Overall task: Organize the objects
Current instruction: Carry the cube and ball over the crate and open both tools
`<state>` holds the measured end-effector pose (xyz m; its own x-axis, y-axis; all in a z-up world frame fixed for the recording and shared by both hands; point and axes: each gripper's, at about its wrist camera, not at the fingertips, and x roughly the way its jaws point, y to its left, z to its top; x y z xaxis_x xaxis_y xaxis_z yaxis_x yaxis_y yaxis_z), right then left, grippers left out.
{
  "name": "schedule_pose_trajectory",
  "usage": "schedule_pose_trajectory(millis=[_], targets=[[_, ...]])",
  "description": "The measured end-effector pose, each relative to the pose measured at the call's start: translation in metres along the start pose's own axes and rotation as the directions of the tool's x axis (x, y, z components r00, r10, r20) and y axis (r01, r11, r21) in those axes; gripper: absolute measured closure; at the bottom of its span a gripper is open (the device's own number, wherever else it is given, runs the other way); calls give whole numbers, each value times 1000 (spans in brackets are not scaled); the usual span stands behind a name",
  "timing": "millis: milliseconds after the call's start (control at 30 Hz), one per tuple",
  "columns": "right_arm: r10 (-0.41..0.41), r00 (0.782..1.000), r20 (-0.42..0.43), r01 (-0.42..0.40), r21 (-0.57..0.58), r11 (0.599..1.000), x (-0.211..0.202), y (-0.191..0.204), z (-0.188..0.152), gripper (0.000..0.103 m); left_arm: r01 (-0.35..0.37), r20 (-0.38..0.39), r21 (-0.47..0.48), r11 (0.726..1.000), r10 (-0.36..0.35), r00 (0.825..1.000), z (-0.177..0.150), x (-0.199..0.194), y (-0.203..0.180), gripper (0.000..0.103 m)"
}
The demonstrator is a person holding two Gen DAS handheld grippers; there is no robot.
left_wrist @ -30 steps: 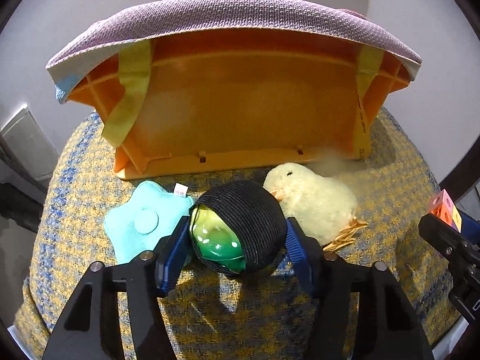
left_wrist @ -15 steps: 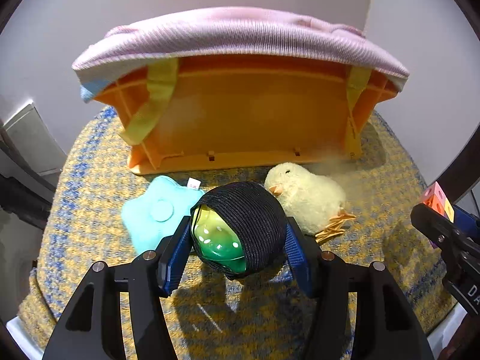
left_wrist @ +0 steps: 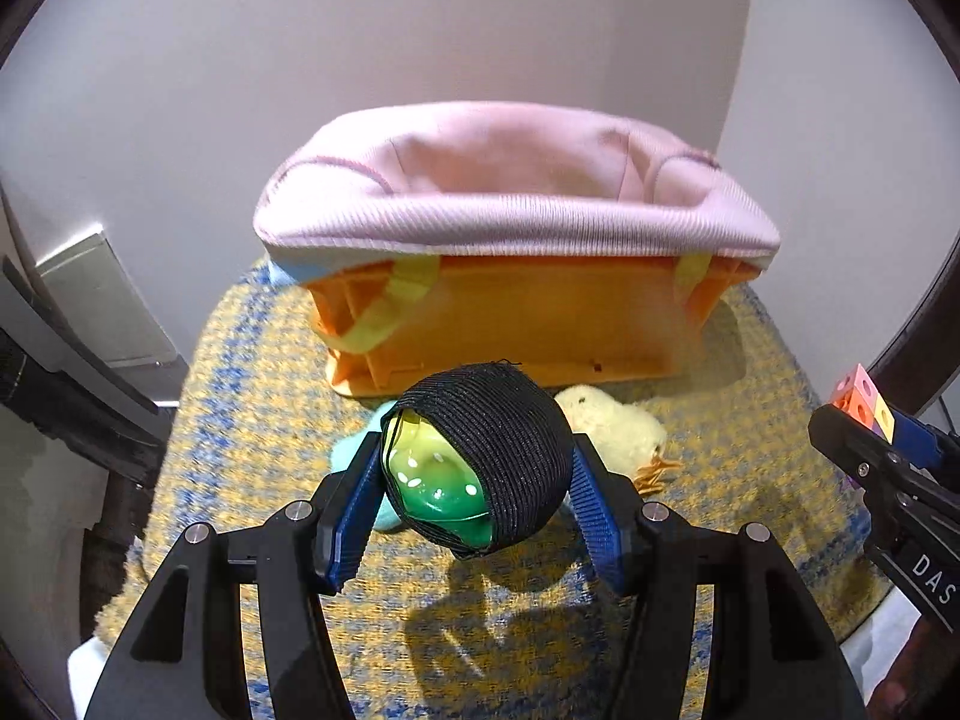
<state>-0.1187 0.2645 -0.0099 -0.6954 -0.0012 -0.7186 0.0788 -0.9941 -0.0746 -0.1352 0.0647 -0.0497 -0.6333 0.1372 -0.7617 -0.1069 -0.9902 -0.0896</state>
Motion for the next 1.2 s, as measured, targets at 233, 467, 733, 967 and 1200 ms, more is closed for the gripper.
schedule_pose_trajectory(millis=[233,467,733,967,1200], targets=[[7,999,54,-6,-19,1000,-24,10,22,48,3,38,-3,1000,-3,999,19,-22,4,44],[23,995,101,-19,-40,999,-44,22,46,48,-4,73,0,1000,4,997,40,-44,9,44],[33,989,146,-26,-52,998,-58,30,73,48,-2,109,-8,1000,3,994,63,-62,16,44],[44,983,180,-32,-68,997,-65,38,95,48,-5,140,-7,1000,6,990,84,-73,19,44],[48,979,200,-34,-72,997,-67,41,114,48,-4,154,0,1000,3,988,104,-78,22,44]])
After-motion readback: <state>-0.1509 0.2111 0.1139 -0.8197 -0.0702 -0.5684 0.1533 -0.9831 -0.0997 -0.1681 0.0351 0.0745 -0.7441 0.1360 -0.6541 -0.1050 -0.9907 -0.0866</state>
